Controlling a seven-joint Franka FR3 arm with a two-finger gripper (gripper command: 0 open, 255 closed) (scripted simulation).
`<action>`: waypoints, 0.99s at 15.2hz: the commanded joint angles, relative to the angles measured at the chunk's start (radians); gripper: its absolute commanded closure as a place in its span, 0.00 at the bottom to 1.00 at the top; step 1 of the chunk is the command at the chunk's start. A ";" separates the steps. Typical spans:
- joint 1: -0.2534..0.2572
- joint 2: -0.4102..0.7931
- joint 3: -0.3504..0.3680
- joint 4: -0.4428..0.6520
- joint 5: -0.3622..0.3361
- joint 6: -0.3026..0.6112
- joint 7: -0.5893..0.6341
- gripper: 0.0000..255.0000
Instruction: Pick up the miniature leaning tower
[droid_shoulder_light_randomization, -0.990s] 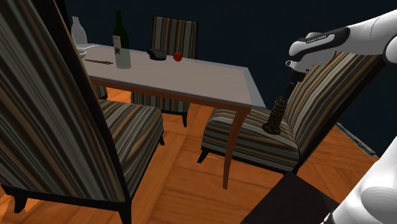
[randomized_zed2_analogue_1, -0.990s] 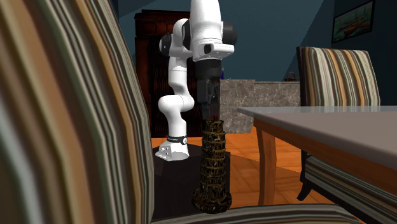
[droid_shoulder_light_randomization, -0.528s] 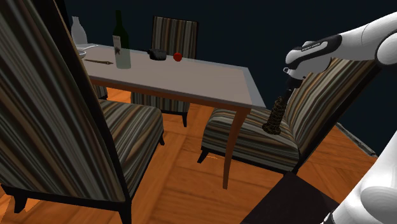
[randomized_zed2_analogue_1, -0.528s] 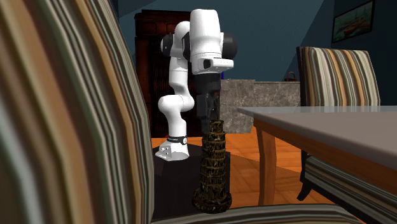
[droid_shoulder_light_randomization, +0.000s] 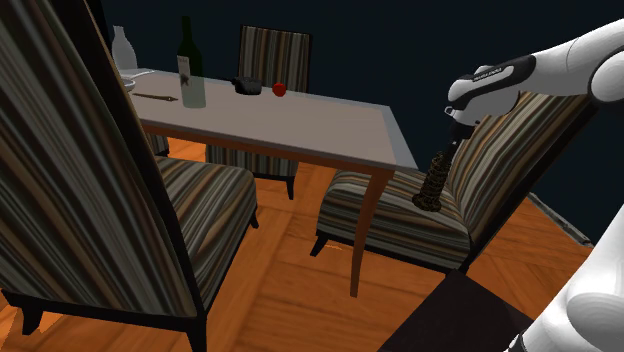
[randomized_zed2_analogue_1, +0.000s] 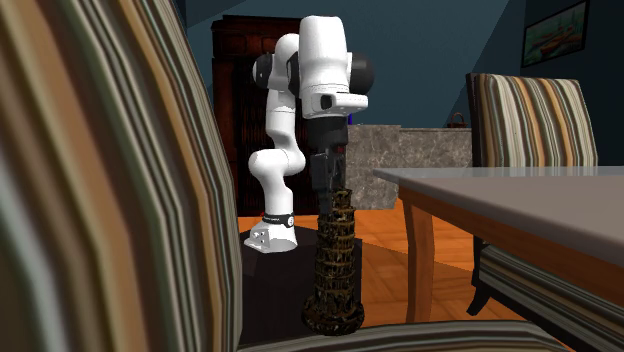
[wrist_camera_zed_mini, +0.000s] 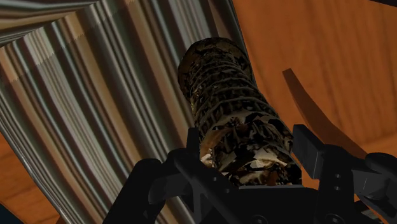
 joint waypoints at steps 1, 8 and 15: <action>0.000 0.002 0.000 -0.001 0.000 0.000 0.000 1.00; 0.002 -0.018 -0.001 0.049 -0.016 -0.065 0.013 1.00; 0.004 -0.036 -0.001 0.126 -0.030 -0.156 0.026 1.00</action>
